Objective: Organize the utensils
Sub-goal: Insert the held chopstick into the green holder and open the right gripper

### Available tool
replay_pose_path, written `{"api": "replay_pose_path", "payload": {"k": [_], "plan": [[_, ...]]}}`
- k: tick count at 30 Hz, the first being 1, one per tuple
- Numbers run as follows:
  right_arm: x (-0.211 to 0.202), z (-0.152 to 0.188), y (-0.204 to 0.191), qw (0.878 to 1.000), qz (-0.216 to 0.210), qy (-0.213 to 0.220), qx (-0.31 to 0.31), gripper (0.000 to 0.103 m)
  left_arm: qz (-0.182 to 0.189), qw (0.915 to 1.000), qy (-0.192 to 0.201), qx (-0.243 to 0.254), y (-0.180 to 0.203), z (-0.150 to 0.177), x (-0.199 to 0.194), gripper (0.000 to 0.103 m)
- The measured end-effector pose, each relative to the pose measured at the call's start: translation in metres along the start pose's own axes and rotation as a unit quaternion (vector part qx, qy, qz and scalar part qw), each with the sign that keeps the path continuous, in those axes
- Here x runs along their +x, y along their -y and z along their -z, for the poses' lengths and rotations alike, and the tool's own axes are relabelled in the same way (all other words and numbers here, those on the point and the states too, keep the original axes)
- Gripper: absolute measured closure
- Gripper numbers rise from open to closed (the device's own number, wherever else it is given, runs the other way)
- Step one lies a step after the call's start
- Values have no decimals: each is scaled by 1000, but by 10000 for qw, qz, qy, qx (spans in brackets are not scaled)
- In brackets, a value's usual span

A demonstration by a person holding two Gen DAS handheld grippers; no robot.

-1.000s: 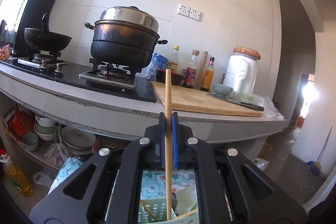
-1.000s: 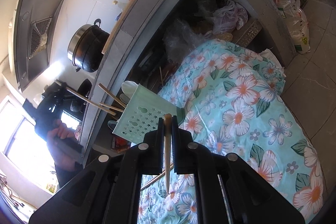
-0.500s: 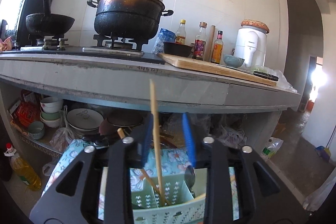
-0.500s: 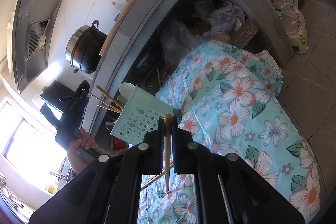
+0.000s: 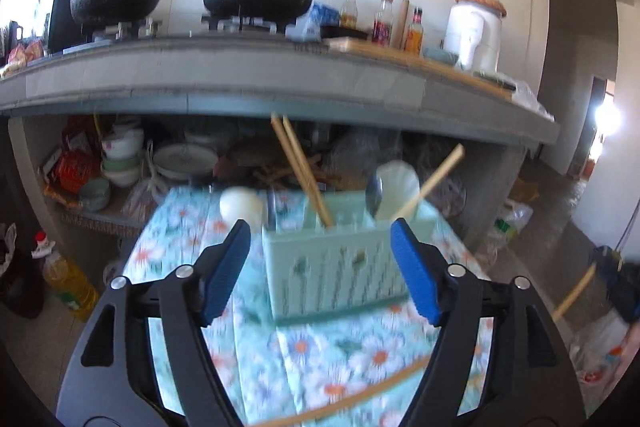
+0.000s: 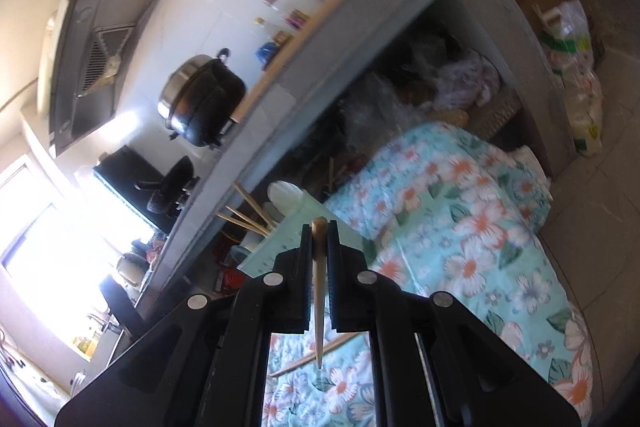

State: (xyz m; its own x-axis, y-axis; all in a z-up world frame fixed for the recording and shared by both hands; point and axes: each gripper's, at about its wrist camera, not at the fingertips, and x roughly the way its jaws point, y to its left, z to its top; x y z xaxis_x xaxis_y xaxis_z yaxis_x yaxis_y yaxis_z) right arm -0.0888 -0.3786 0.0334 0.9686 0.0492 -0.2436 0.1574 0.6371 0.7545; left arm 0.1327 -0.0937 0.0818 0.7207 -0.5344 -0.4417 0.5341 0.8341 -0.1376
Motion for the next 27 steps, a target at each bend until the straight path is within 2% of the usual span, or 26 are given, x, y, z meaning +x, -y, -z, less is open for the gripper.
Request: {"api": "replay_pose_path", "payload": {"k": [5,9,13,17,21,25,27], "plan": [[4,-32,-53,9964,-354,262,-725,96,49,9988,-438,-211,-6,37,-7,28],[11,-59,-102,9870,-528,641,-1374,96,110,9972,-533,-513,-10,57,-9,23],[41,-78,-142,9803,-545,708,-1762,96,-51,9960,-676,-575,-10,68,-3,21],[75,-87,-173,9741,-343,753,-2105,96,-396,9949,-803,-460,-13,73,3,19],[113,-81,-193,9660,-7,675,-2494,96,-637,9928,-914,-452,-20,74,9,19],[146,-62,-207,9517,361,538,-3000,96,-834,9913,-905,-467,-28,74,11,17],[160,-48,-212,9405,557,492,-3317,96,-876,9911,-884,-475,-31,73,11,17]]}}
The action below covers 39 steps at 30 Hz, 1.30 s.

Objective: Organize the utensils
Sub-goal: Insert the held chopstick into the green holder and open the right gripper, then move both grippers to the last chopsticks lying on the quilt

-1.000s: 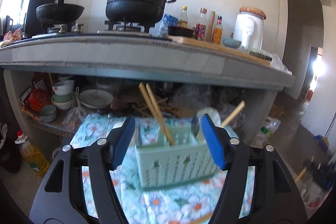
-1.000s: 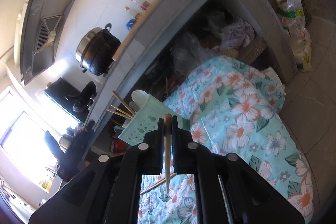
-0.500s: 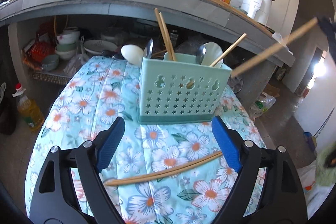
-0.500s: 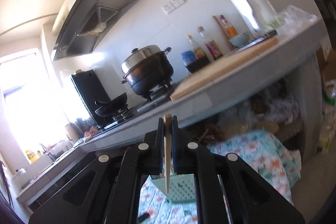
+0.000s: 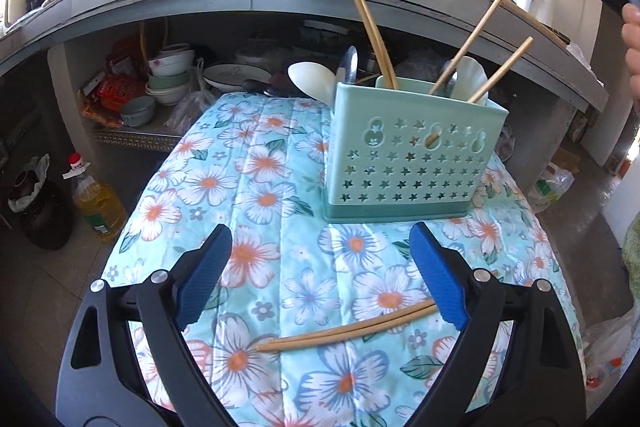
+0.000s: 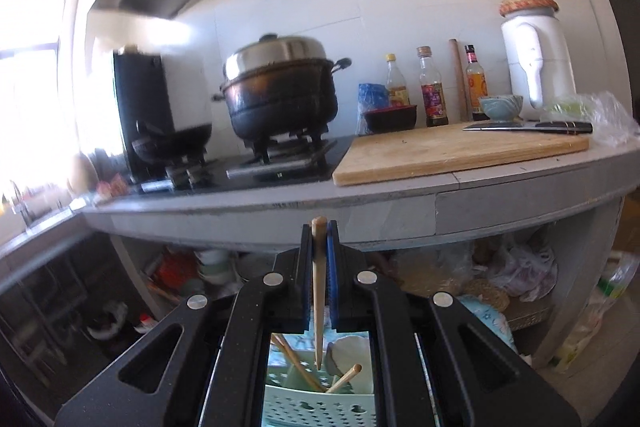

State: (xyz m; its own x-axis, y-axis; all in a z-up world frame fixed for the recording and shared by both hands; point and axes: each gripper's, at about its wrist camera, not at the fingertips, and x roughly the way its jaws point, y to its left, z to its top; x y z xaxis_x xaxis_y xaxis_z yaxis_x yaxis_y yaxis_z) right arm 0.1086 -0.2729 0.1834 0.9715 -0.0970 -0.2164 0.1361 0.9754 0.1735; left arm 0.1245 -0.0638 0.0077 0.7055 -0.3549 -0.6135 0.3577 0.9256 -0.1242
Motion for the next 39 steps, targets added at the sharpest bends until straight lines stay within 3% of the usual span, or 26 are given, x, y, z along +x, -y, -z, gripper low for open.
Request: {"api": "replay_pose_path", "payload": {"k": [7,11,14,21,25,28,32,39], "plan": [[24,39,-44,9930,212,-417,-1087,96,-43,10000,50,21,-3,0,-1,14],[19,54,-62,9857,31,-655,-1551,91,-17,9999,115,1,-5,0,-3,14],[6,52,-61,9869,-135,-636,-1475,78,-7,9999,164,24,-5,0,-5,13],[-35,41,-41,9934,-426,-530,-921,69,-31,9996,261,139,-2,0,-8,13],[-57,51,-14,9953,-544,-680,-426,62,-63,9996,239,163,-1,0,-8,12],[-68,70,10,9937,-534,-983,0,54,-115,9996,186,199,0,1,-7,12],[-65,117,39,9817,-317,-1809,510,47,-196,9993,161,259,3,4,-7,12],[-55,222,67,9370,211,-3314,1083,47,-322,9984,113,460,11,8,-7,12]]}}
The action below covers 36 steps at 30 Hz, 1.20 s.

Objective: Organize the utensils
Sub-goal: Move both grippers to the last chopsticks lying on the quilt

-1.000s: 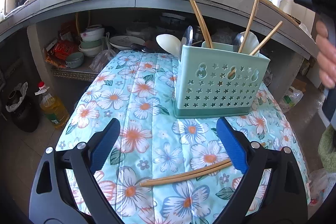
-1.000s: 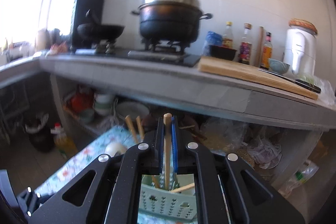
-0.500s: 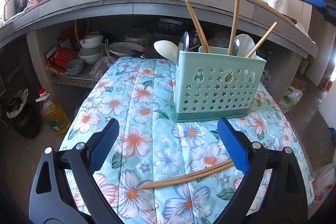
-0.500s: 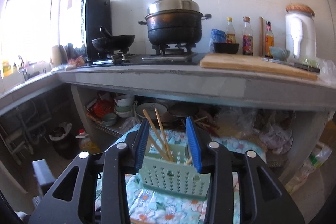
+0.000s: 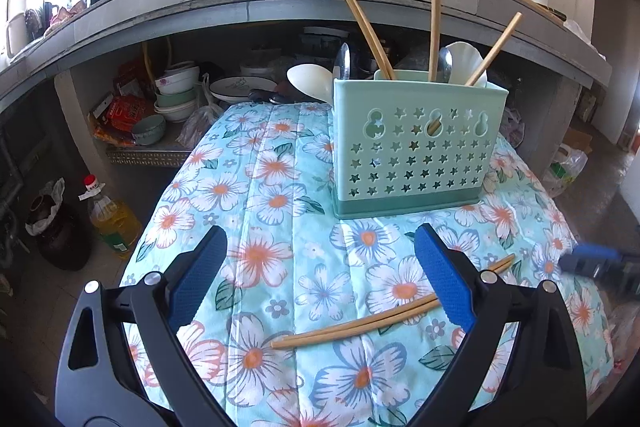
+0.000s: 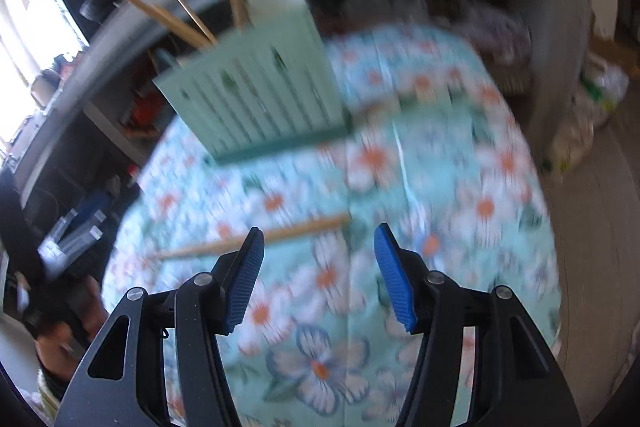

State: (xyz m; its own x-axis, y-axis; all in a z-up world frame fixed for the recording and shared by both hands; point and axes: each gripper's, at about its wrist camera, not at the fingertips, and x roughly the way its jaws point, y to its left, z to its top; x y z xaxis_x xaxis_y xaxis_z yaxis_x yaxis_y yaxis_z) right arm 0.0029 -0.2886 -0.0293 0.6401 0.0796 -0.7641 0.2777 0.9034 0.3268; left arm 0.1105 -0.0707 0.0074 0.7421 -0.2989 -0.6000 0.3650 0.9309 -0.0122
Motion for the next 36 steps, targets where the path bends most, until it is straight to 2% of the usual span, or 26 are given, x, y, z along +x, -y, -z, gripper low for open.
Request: {"api": "replay_pose_path", "payload": {"k": [3,7,13,18,22,26,29,31,36], "plan": [[14,21,8,9995,163,-246,100,43,-79,9999,-19,98,4,0,1,12],[22,36,17,9990,301,-303,151,37,-127,9997,-27,224,10,2,4,12],[25,47,28,9984,184,-380,378,37,313,9970,106,696,23,13,-2,12],[27,47,40,9971,-9,-351,671,37,732,9891,177,1263,39,31,-4,13],[29,48,47,9956,-183,-318,857,37,751,9800,73,1839,58,47,1,26],[29,49,51,9946,-349,-277,940,36,753,9654,11,2498,78,60,6,38],[27,51,57,9929,-515,-257,1040,36,626,9501,77,3054,92,66,10,51],[26,51,60,9915,-618,-244,1115,36,566,9367,163,3452,102,70,11,60],[25,53,68,9877,-859,-209,1293,36,465,9014,224,4299,120,81,20,72]]}}
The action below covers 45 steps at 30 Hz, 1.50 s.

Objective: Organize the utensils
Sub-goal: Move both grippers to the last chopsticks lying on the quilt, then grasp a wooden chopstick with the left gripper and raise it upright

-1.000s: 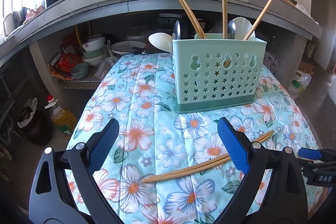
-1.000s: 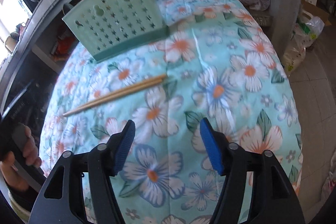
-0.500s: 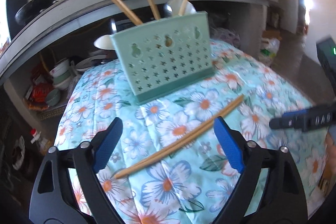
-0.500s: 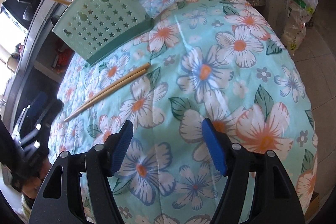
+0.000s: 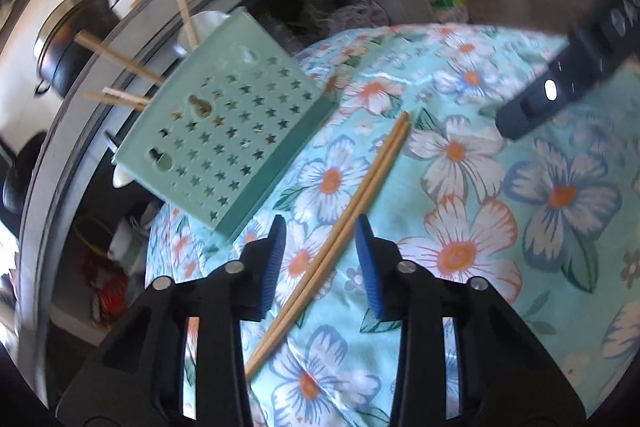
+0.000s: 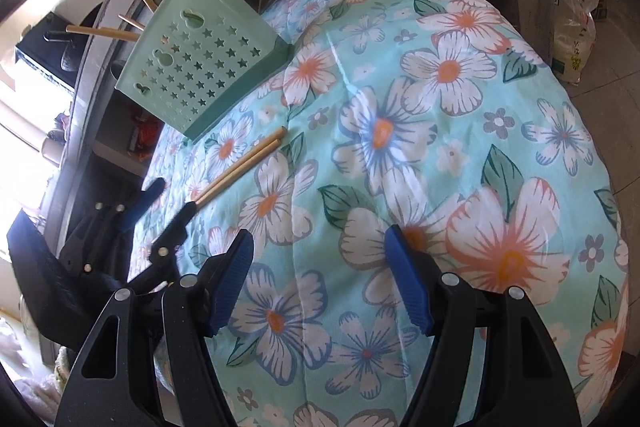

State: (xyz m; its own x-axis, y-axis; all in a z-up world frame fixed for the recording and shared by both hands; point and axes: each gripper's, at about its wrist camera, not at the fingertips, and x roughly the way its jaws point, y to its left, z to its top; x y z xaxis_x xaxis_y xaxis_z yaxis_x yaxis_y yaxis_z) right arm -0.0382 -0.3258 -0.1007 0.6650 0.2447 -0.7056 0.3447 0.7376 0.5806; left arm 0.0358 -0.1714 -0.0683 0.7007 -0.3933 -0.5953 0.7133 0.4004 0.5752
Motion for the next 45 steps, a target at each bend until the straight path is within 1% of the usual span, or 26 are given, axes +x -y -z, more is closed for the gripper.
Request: {"api": "replay_pose_path", "payload": {"k": [2,5,9,12,16,22,27,29,30,33,37,40,42,45], "plan": [[-1,1,3,9999,-81,5,59,37,-16,9994,-78,339,9,1,8,75],[-2,1,6,9997,-181,7,131,37,-120,9977,-153,650,18,2,15,78],[-2,1,8,9995,-255,14,185,36,-251,9961,-181,823,21,2,20,85],[-3,2,9,9994,-278,16,192,37,-251,9947,-211,976,24,2,23,94],[-3,3,9,9992,-309,21,234,37,-280,9924,-190,1179,28,2,21,95],[-4,3,11,9990,-343,30,287,37,-16,9931,-233,1146,30,3,2,95],[-5,3,11,9990,-326,27,305,36,434,9951,-409,784,27,7,-23,93],[-5,3,10,9990,-318,22,311,37,597,9951,-448,644,26,10,-30,90],[-5,3,10,9990,-317,21,312,37,640,9953,-435,587,25,10,-33,90],[-5,3,11,9988,-336,23,342,37,708,9957,-381,452,23,9,-40,84],[-5,3,13,9984,-385,20,424,37,853,9956,-251,283,21,2,-42,81],[-5,2,15,9978,-438,15,496,37,934,9949,-182,320,24,-5,-36,81],[-5,2,17,9972,-489,13,559,37,987,9941,-169,413,28,-11,-31,81],[-5,2,20,9962,-567,11,658,37,1021,9927,-213,597,38,-12,-23,81]]}}
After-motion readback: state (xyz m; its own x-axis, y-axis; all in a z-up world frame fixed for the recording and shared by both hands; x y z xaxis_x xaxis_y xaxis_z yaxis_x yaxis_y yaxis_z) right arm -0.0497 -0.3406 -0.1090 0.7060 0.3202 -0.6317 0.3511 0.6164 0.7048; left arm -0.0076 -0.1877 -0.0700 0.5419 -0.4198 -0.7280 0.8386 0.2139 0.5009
